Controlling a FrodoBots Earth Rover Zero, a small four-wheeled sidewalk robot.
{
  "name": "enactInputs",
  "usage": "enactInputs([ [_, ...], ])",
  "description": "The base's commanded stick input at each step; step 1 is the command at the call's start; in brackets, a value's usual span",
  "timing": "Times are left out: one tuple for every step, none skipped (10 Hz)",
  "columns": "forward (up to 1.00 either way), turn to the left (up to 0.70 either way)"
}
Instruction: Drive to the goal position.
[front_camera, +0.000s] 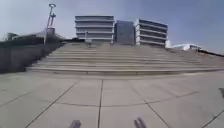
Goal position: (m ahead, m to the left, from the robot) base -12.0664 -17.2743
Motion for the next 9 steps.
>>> enactInputs([
  [1.0,0.0],
  [1.0,0.0],
  [1.0,-0.27],
  [1.0,-0.27],
  [1.0,-0.27],
  [1.0,-0.27],
  [1.0,-0.27],
  [1.0,-0.27],
  [0.87,-0.29],
])
